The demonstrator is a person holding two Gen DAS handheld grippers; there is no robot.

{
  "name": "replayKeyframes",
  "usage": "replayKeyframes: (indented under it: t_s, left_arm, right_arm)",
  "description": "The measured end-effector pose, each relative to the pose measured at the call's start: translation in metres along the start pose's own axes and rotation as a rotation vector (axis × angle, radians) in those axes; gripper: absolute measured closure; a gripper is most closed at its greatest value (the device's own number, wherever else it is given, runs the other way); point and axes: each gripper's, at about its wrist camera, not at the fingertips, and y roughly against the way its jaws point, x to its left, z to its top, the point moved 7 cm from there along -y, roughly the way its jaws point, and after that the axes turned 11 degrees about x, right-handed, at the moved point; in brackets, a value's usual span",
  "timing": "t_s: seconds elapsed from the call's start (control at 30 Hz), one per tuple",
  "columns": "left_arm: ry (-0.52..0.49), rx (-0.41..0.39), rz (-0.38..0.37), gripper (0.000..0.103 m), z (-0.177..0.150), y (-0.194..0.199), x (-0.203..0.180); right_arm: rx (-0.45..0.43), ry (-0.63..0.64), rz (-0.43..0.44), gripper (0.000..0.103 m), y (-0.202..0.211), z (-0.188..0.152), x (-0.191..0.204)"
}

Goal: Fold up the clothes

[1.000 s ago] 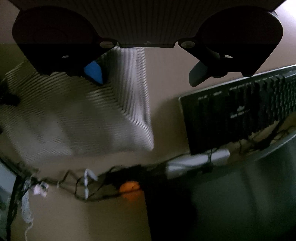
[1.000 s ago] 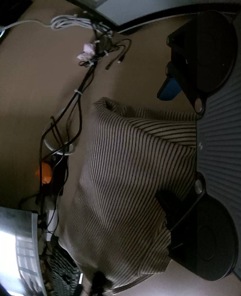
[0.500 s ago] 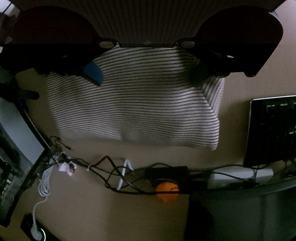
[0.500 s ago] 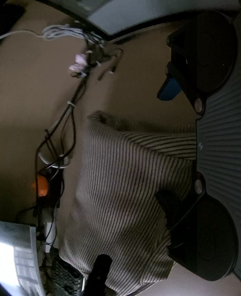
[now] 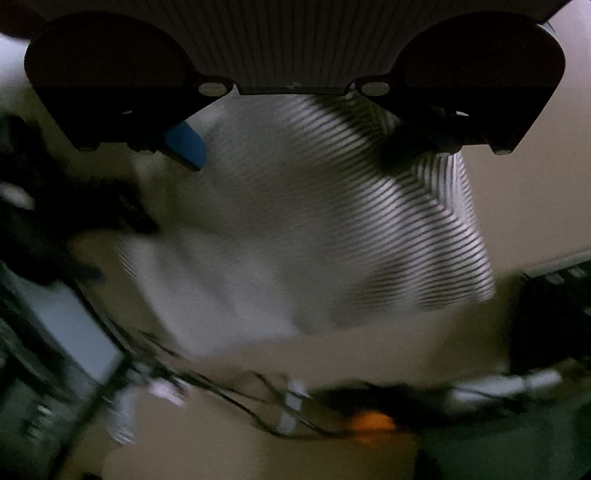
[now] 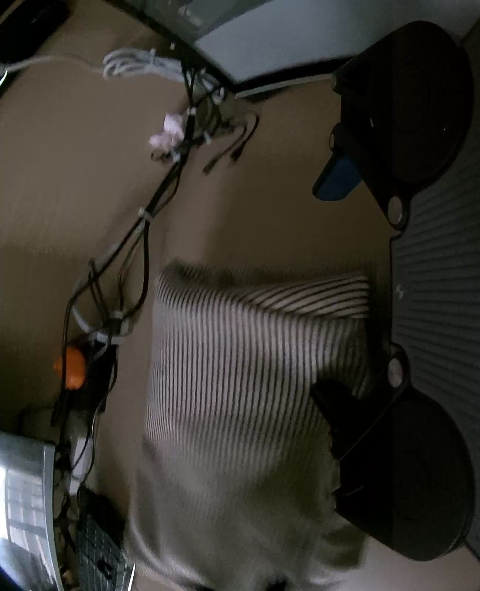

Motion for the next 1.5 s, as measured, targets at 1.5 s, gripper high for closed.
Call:
replayKeyframes:
  t_s: [1.5]
  left_arm:
    - [0.096, -0.091, -0.005, 0.0, 0.013, -0.013, 0.03]
  right_arm:
    - [0.049, -0.366, 0.467, 0.0, -0.015, 0.013, 0.016]
